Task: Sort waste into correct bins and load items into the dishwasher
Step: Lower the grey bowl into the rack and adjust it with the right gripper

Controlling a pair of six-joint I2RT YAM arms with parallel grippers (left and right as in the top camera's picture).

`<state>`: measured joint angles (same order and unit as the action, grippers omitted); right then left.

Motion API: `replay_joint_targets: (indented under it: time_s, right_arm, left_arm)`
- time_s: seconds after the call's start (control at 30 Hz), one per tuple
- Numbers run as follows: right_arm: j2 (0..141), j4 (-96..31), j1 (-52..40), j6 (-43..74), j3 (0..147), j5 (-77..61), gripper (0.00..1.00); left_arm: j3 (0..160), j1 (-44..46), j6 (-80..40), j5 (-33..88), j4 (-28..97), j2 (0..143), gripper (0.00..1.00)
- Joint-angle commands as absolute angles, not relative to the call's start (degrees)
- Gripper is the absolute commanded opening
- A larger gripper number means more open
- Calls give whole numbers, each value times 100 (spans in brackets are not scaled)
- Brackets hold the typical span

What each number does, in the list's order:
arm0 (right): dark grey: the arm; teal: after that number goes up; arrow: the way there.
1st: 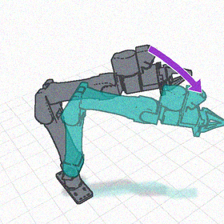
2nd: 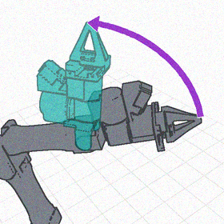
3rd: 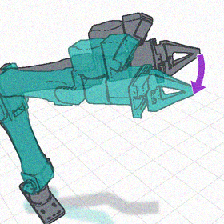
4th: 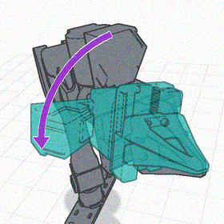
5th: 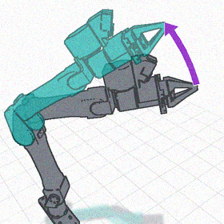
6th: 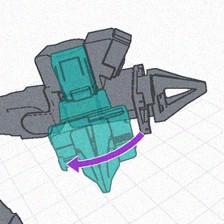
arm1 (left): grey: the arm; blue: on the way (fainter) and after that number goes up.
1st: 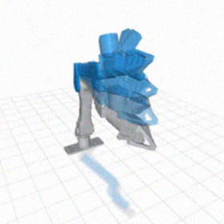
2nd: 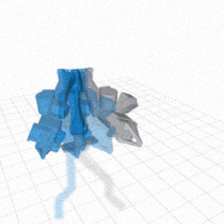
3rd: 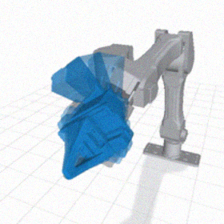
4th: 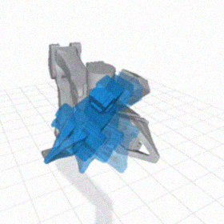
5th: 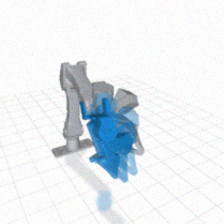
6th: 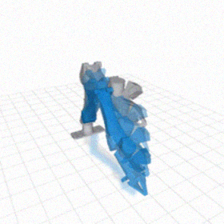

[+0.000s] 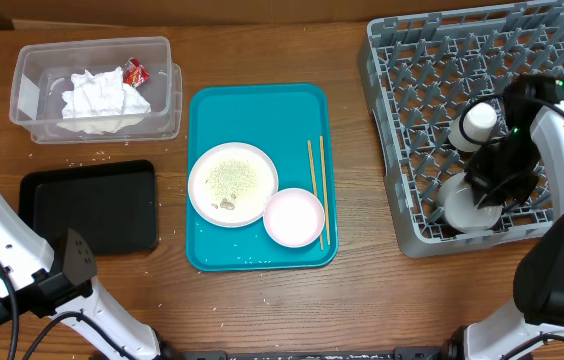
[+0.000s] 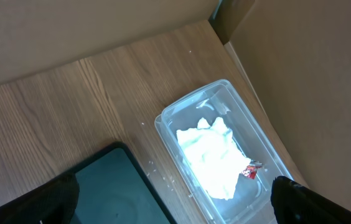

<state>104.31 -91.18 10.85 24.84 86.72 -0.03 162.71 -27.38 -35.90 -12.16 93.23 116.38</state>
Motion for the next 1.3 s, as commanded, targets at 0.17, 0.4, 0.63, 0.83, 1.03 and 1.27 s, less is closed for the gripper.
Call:
replay_joint_targets:
  time_s: [0.17, 0.4, 0.63, 0.83, 1.03, 1.27]
  right_arm:
    - [10302, -8831, 1103, 2515, 8315, -10, 4]
    - [10302, -8606, 1188, 2512, 8444, -5, 4]
    - [10302, -8023, 1201, 2512, 8451, 1, 4]
    - [10302, -7577, 1201, 2512, 8451, 1, 5]
    - [10302, -7332, 1201, 2515, 8451, -3, 4]
    - [10289, -7819, 1179, 2515, 8976, -32, 4]
  left_arm:
    - [16285, -2698, -3640, -1216, 9314, 11690, 100]
    - [16285, -2698, -3640, -1216, 9314, 11690, 100]
    - [16285, -2698, -3640, -1216, 9314, 11690, 100]
    - [16285, -2698, -3640, -1216, 9314, 11690, 100]
    - [16285, -2698, -3640, -1216, 9314, 11690, 100]
    - [16285, -2698, -3640, -1216, 9314, 11690, 100]
